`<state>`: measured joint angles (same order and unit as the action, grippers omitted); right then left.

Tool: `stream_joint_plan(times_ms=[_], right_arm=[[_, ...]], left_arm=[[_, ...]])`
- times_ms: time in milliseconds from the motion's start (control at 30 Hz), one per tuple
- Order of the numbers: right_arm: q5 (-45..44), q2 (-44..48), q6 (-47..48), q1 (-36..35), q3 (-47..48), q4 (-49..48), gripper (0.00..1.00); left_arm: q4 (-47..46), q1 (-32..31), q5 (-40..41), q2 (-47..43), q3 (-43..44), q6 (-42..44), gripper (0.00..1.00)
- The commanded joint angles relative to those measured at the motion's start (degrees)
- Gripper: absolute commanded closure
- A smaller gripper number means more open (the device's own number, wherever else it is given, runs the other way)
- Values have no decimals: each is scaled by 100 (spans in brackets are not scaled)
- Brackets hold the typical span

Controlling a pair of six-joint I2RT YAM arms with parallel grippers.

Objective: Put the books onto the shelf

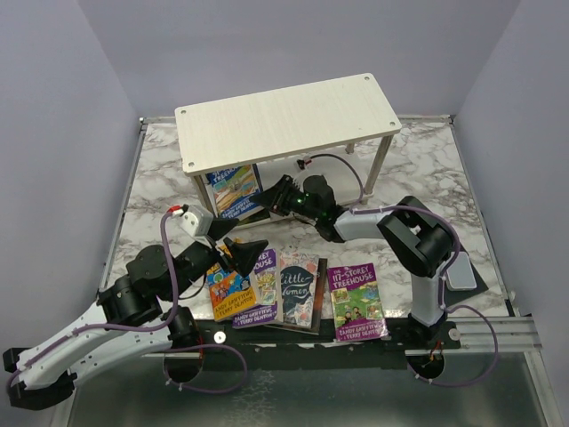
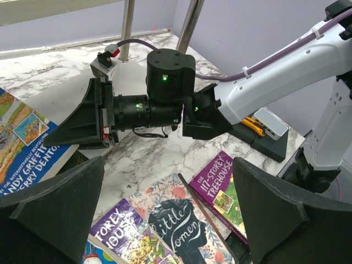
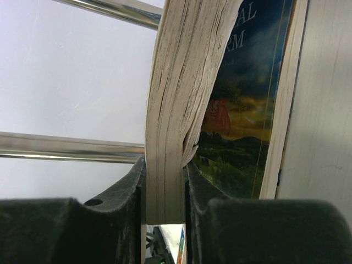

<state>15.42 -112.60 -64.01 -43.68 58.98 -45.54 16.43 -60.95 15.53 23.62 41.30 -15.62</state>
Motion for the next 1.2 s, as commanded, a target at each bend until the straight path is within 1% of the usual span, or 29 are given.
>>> stream_joint_plan(times_ms=[0, 433, 867, 1167], right_arm=[[-133, -172, 36, -181, 202, -421, 99], [-272, -408, -6, -409, 297, -278, 99], [-322, -68, 2, -448, -97, -315, 99], [-295, 39, -52, -487, -163, -316, 99]], left_arm=[[-77, 190, -330, -53, -111, 12, 1], [-105, 384, -454, -42, -136, -2, 1], [-113, 457, -476, -78, -157, -14, 1], [-129, 516, -515, -74, -151, -22, 1]])
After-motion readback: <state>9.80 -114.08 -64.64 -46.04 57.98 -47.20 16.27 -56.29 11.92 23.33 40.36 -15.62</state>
